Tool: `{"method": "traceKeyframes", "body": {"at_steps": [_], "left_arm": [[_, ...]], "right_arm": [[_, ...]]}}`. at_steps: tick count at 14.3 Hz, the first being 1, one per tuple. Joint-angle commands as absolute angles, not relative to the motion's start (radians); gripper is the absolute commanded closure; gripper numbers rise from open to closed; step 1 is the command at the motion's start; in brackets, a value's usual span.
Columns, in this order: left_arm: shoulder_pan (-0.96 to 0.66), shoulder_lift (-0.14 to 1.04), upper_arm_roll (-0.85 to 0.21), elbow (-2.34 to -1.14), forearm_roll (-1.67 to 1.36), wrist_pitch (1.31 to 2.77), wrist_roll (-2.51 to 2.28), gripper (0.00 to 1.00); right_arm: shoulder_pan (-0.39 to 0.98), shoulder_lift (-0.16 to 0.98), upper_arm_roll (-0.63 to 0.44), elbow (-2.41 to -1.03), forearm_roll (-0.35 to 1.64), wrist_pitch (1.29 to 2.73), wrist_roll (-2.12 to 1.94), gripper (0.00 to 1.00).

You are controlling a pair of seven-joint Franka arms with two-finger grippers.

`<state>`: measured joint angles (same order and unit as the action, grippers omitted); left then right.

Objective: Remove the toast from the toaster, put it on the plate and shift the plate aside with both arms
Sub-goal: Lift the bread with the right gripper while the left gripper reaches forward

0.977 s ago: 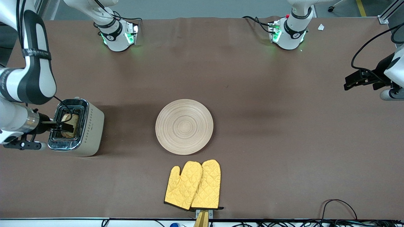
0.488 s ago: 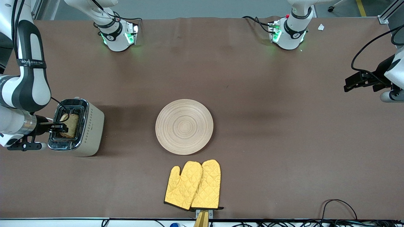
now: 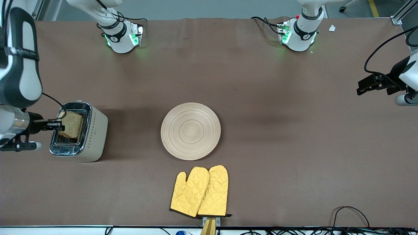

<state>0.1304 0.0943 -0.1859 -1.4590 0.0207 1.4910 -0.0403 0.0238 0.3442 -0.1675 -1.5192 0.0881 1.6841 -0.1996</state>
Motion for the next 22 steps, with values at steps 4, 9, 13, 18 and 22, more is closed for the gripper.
{"method": "traceKeyframes", "body": {"at_steps": [4,9,13,18,22], "left_arm": [[0.132,0.11,-0.187,-1.439,0.015,1.483,-0.022,0.0],[0.143,0.239,-0.187,-1.44,-0.219,1.485,-0.032,0.0],[0.199,0.378,-0.189,-1.439,-0.398,1.496,-0.002,0.0],[0.278,0.561,-0.189,-1.439,-0.668,1.497,0.191,0.0],[0.258,0.629,-0.199,-1.44,-0.774,1.543,0.195,0.0]], "right_arm": [[0.216,0.308,-0.163,-1.373,0.012,1.491,0.085,0.96],[0.417,0.422,-0.163,-1.373,0.017,1.563,0.435,0.96],[0.535,0.517,-0.163,-1.373,0.02,1.673,0.665,0.96],[0.643,0.62,-0.163,-1.371,0.021,1.842,0.905,0.96],[0.71,0.679,-0.163,-1.371,0.023,1.969,1.083,0.71]]}}
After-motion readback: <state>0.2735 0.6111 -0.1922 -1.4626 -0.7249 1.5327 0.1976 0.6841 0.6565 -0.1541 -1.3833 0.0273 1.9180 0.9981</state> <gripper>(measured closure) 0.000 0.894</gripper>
